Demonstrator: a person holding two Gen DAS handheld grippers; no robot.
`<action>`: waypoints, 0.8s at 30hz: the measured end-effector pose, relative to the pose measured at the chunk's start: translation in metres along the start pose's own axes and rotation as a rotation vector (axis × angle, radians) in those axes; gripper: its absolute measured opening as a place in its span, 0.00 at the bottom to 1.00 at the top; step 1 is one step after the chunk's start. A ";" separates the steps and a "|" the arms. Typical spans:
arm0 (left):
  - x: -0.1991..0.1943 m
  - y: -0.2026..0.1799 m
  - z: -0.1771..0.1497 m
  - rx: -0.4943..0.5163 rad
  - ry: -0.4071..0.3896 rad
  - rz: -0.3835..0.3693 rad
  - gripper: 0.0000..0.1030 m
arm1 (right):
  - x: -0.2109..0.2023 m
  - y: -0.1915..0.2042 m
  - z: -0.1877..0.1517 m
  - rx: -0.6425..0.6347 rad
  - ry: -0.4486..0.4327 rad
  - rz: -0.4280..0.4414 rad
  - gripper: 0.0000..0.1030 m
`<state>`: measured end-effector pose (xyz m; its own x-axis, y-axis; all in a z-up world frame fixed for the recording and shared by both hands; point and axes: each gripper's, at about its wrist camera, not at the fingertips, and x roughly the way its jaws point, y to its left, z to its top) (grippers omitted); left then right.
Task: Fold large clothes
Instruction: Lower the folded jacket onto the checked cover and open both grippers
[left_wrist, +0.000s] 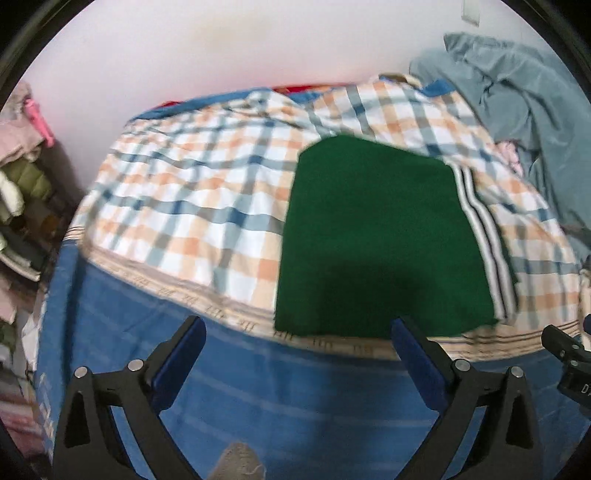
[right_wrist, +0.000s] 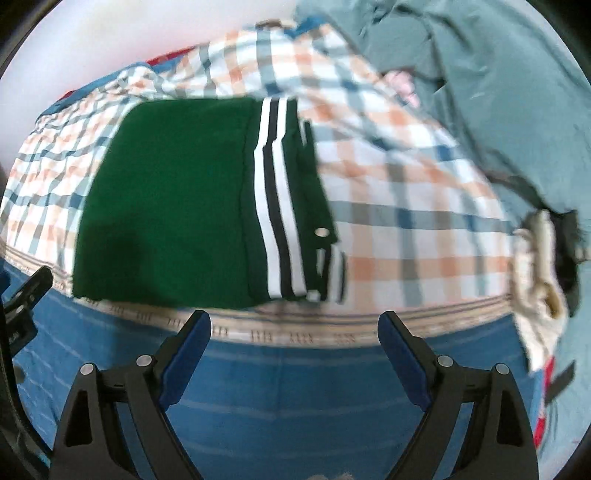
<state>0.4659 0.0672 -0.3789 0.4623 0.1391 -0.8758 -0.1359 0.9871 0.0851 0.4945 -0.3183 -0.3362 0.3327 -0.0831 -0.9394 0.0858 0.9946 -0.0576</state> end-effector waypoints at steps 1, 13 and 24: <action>-0.025 0.001 -0.004 -0.001 -0.013 0.011 1.00 | -0.021 0.000 -0.006 -0.005 -0.015 -0.009 0.90; -0.244 -0.006 -0.020 -0.035 -0.122 -0.007 1.00 | -0.276 -0.025 -0.084 -0.007 -0.188 -0.024 0.90; -0.390 0.006 -0.053 -0.030 -0.226 -0.038 1.00 | -0.453 -0.059 -0.157 0.023 -0.296 -0.007 0.90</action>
<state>0.2386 0.0147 -0.0617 0.6515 0.1196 -0.7492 -0.1393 0.9896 0.0368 0.1913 -0.3297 0.0400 0.5908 -0.1079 -0.7996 0.1091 0.9926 -0.0534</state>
